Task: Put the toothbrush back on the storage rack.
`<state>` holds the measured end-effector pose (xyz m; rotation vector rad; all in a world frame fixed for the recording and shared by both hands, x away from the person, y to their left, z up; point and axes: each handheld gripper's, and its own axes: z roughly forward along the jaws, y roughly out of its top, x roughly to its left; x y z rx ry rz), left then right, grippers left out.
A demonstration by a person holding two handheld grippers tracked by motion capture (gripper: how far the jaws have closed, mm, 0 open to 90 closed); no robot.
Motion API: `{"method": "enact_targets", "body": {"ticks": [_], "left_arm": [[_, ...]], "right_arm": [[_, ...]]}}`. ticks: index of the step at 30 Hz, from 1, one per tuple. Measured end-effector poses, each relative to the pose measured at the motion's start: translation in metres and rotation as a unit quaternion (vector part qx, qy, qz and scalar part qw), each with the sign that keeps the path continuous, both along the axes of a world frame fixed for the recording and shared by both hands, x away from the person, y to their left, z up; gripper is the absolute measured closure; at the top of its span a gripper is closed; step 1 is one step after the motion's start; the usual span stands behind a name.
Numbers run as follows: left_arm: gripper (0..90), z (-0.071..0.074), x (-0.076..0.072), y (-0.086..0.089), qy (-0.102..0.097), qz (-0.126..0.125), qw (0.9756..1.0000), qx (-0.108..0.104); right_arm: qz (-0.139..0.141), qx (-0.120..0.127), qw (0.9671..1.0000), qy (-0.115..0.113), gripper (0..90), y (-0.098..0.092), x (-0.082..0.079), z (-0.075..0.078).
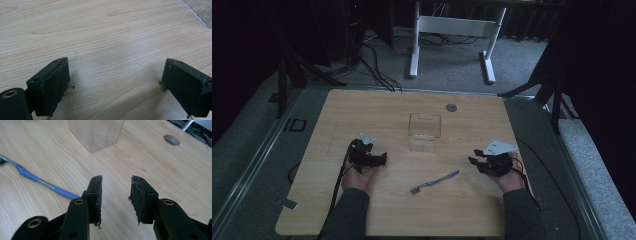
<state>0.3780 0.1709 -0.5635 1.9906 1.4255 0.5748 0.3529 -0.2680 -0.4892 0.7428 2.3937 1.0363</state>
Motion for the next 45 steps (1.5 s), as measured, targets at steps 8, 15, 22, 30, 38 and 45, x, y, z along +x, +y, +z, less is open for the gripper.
{"method": "enact_targets", "body": {"ticks": [8,15,22,30,38,45], "left_arm": [[8.0,0.000,0.000,0.000,0.000,0.000,1.0000,0.000],[8.0,0.000,0.000,0.000,0.000,0.000,1.0000,0.000],[8.0,0.000,0.000,0.000,0.000,0.000,1.0000,0.000],[8.1,0.000,0.000,0.000,0.000,0.001,1.0000,-0.001],[8.2,0.000,0.001,0.000,-0.001,0.001,1.0000,-0.002],[8.3,0.000,0.001,-0.001,-0.001,0.001,1.0000,-0.002]], "right_arm": [[0.019,0.003,0.9998,-0.002,60.5,0.006,0.004,0.018],[0.042,-0.006,0.9991,-0.003,61.7,0.013,0.005,0.033],[0.056,-0.026,0.9981,-0.006,62.2,0.021,0.007,0.041],[0.078,-0.052,0.9955,-0.016,62.4,0.032,0.006,0.048],[0.093,-0.068,0.9932,-0.017,62.5,0.040,0.005,0.054],[0.108,-0.082,0.9906,-0.021,62.9,0.047,0.003,0.057]]}}
